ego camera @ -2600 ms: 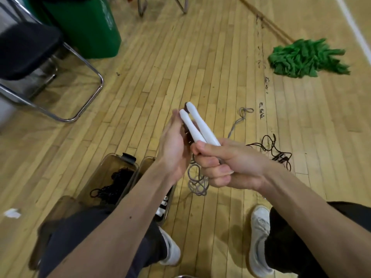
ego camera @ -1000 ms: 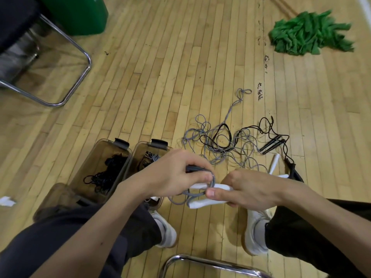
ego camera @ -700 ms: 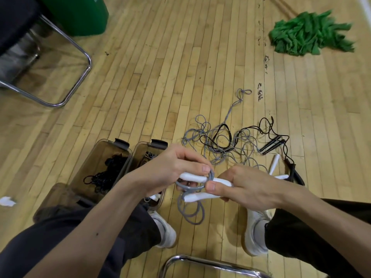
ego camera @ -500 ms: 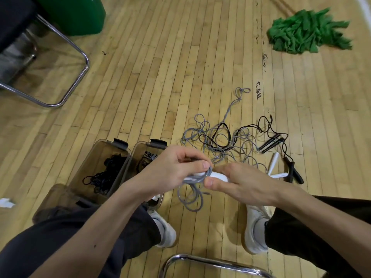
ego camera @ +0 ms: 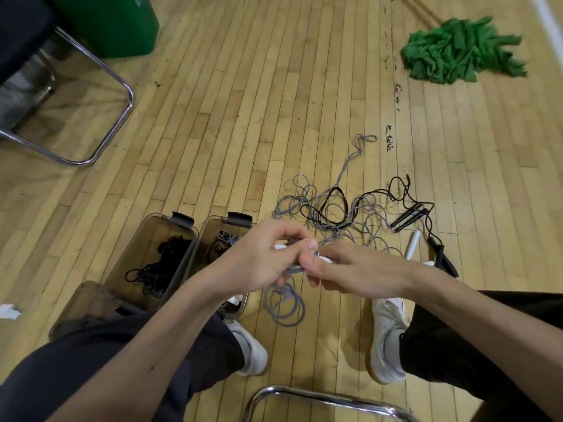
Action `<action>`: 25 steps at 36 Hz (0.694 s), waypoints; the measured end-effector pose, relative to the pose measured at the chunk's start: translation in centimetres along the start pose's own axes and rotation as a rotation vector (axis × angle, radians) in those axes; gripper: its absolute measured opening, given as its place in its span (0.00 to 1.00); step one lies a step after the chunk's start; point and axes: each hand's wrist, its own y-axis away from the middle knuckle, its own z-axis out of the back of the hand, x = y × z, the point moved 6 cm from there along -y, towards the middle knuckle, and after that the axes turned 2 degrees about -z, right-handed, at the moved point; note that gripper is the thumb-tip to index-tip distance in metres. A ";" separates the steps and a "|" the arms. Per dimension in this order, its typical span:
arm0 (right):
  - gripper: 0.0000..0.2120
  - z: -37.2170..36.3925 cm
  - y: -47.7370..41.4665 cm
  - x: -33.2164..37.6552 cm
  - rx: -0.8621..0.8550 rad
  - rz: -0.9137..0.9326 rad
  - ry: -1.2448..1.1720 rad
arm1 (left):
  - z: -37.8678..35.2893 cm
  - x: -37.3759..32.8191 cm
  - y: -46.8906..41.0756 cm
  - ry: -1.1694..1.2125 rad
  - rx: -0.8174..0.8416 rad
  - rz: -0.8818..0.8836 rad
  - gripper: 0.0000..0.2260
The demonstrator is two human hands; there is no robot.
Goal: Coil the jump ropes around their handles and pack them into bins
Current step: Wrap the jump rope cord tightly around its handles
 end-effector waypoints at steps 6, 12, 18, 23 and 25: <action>0.34 -0.2 0.3 0.4 0.022 0.036 -0.016 | -0.3 -0.8 0.4 0.215 0.137 0.050 0.13; 0.26 1.1 1.1 1.7 0.035 0.082 -0.224 | 0.4 0.5 -0.2 0.503 -0.039 0.150 0.19; 0.24 3.0 1.1 1.5 -0.086 0.069 -0.297 | -0.7 0.6 -0.6 0.403 -0.055 0.029 0.14; 0.29 7.0 2.0 0.8 -0.283 0.011 -0.412 | -2.2 1.7 -0.5 0.250 0.070 0.071 0.17; 0.29 8.2 2.2 0.3 -0.347 -0.016 -0.429 | -2.7 2.0 -0.3 0.237 0.096 0.111 0.17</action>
